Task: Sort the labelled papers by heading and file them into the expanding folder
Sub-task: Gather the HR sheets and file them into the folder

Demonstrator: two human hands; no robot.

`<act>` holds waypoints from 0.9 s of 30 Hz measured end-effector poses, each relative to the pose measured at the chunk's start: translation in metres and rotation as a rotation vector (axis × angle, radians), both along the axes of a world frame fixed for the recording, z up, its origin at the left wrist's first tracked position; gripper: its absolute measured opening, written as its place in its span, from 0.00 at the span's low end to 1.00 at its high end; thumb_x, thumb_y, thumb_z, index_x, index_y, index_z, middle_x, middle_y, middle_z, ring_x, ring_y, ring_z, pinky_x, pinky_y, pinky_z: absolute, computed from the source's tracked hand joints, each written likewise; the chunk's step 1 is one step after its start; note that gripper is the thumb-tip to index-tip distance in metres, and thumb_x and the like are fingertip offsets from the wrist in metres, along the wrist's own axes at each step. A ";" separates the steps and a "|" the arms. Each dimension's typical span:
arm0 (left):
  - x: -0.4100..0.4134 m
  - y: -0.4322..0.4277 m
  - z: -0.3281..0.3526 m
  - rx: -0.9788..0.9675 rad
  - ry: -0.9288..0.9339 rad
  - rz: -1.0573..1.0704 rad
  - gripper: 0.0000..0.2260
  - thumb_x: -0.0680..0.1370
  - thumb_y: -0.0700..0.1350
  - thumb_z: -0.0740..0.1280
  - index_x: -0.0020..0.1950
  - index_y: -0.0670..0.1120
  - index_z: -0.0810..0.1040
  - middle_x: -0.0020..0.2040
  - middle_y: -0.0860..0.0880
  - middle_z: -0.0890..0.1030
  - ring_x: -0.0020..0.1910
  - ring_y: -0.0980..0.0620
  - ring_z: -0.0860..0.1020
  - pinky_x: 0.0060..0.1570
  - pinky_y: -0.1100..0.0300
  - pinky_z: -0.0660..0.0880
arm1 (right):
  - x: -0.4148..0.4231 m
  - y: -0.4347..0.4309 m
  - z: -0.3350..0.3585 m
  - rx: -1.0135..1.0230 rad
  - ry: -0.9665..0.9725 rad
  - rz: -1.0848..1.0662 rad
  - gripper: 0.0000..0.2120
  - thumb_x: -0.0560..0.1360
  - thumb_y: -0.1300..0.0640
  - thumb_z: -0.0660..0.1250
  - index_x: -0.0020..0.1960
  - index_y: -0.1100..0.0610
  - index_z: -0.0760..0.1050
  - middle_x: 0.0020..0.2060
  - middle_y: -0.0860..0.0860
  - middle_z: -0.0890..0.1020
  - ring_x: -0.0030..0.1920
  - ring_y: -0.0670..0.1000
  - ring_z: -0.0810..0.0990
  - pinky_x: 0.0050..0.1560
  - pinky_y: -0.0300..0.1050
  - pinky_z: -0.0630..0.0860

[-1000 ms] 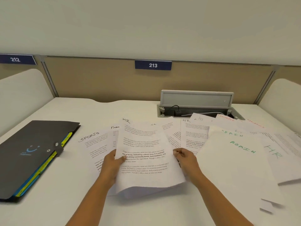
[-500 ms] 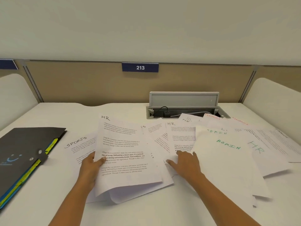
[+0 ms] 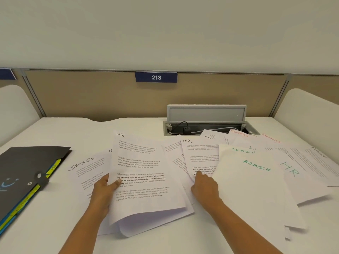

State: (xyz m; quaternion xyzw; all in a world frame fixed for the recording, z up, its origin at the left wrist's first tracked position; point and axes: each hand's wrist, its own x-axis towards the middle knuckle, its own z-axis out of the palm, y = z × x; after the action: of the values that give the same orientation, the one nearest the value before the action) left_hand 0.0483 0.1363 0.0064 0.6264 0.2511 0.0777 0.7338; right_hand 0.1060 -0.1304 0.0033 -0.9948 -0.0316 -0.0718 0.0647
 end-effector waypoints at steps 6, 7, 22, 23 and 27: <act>0.001 -0.008 0.004 0.003 0.007 -0.002 0.09 0.77 0.34 0.64 0.56 0.42 0.75 0.46 0.43 0.81 0.42 0.44 0.79 0.50 0.47 0.75 | 0.008 0.005 0.020 0.106 -0.043 -0.025 0.14 0.61 0.65 0.75 0.45 0.62 0.78 0.35 0.56 0.82 0.30 0.53 0.77 0.30 0.43 0.72; 0.002 -0.010 0.004 -0.001 0.005 -0.005 0.09 0.78 0.35 0.63 0.56 0.42 0.75 0.47 0.43 0.81 0.41 0.45 0.79 0.50 0.47 0.75 | 0.007 0.012 0.025 0.185 0.012 -0.009 0.14 0.67 0.64 0.71 0.53 0.62 0.77 0.42 0.57 0.83 0.39 0.55 0.80 0.38 0.44 0.74; 0.003 -0.033 0.011 -0.062 0.059 0.019 0.12 0.82 0.39 0.56 0.63 0.41 0.73 0.47 0.44 0.80 0.43 0.44 0.79 0.43 0.52 0.76 | -0.022 0.078 0.017 0.576 0.531 0.394 0.21 0.80 0.46 0.55 0.69 0.55 0.69 0.68 0.53 0.72 0.69 0.53 0.70 0.68 0.45 0.65; 0.003 -0.033 0.011 -0.044 0.059 0.012 0.12 0.81 0.39 0.58 0.63 0.40 0.73 0.51 0.42 0.80 0.45 0.43 0.79 0.47 0.50 0.76 | -0.024 0.077 0.011 0.526 0.544 0.417 0.21 0.80 0.47 0.55 0.70 0.55 0.68 0.70 0.53 0.70 0.70 0.53 0.68 0.70 0.46 0.63; 0.005 -0.033 0.008 0.134 0.084 -0.051 0.15 0.75 0.36 0.68 0.61 0.41 0.75 0.57 0.41 0.80 0.52 0.41 0.79 0.56 0.44 0.75 | -0.034 0.084 -0.006 0.369 0.525 0.519 0.23 0.81 0.48 0.52 0.75 0.54 0.59 0.76 0.52 0.57 0.76 0.49 0.52 0.74 0.53 0.43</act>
State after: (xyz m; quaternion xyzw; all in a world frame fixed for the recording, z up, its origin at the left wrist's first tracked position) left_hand 0.0532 0.1033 0.0141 0.6830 0.2598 0.0491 0.6809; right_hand 0.0716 -0.0466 -0.0024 -0.9100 -0.2507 0.1987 0.2639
